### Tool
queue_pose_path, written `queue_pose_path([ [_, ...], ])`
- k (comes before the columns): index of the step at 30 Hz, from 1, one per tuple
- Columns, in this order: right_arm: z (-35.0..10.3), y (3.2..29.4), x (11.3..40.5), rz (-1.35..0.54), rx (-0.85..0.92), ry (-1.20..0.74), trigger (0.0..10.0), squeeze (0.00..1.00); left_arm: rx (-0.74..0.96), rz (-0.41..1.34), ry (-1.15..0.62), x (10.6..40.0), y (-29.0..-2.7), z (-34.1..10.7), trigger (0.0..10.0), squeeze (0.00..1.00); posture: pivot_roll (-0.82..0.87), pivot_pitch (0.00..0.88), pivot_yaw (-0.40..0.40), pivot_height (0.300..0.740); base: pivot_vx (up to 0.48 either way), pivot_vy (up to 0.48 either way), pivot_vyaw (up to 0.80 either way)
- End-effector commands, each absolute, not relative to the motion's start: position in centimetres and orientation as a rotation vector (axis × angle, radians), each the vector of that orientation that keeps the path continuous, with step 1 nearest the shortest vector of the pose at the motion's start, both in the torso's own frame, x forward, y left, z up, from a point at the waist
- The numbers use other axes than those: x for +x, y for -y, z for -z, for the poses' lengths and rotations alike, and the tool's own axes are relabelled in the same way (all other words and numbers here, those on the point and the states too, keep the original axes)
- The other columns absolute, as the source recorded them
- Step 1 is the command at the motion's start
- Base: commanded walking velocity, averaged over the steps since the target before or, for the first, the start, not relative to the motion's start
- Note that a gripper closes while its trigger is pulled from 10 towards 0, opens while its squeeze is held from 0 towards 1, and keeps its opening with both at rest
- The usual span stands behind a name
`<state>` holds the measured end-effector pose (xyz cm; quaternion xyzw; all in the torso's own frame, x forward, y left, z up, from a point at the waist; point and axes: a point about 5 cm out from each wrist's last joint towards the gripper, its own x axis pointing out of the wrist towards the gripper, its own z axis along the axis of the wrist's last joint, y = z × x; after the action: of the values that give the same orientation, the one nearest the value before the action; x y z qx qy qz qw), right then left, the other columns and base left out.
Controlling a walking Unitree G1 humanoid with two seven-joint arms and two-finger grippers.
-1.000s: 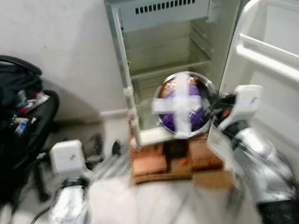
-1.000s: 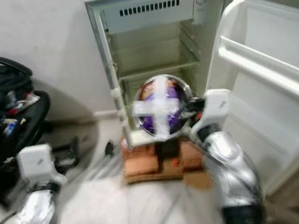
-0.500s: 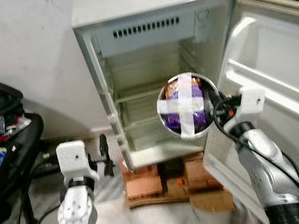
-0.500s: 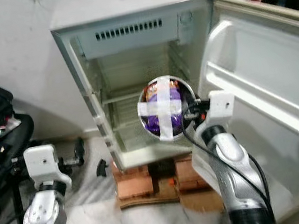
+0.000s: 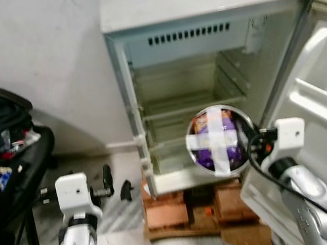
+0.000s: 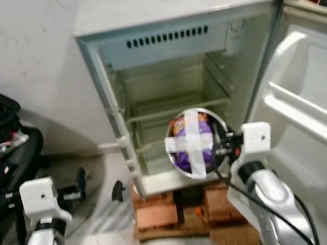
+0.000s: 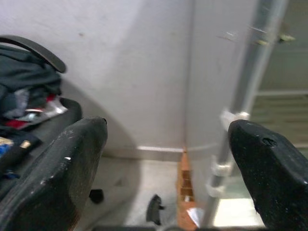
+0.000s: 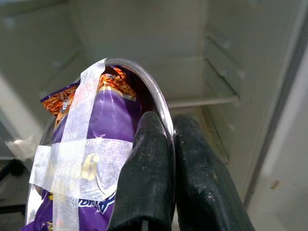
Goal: Restocking fridge
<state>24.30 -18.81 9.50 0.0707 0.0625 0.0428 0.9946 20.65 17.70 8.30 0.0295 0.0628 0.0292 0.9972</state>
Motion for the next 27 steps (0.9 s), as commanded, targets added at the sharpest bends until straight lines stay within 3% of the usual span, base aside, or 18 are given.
queue_pose_path([
  [1, -10.5, 18.0, 24.7, -0.121, 0.148, -0.078, 10.0, 0.0, 0.083, -0.06, -0.098, 20.8, -18.1, -8.8, 10.0, 0.0, 0.1, 0.0, -0.021, 0.74, 0.0, 0.424, 0.0],
  [8, -9.9, 19.5, 23.2, -0.084, 0.118, -0.103, 10.0, 0.0, 0.099, -0.074, -0.126, 19.7, -19.2, -8.4, 10.0, 0.0, 0.1, 0.0, -0.015, 0.74, 0.081, 0.1, 0.0],
  [16, -10.2, 18.8, 23.7, -0.113, 0.103, -0.081, 10.0, 0.0, 0.056, -0.012, -0.113, 19.9, -18.3, -8.5, 10.0, 0.0, 0.1, 0.0, -0.016, 0.74, 0.0, 0.0, 0.0],
  [27, -10.4, 18.6, 23.7, -0.122, 0.118, -0.079, 10.0, 0.0, 0.052, 0.0, -0.104, 19.6, -18.1, -8.7, 10.0, 0.0, 0.09, 0.0, -0.021, 0.74, 0.323, 0.257, 0.0],
])
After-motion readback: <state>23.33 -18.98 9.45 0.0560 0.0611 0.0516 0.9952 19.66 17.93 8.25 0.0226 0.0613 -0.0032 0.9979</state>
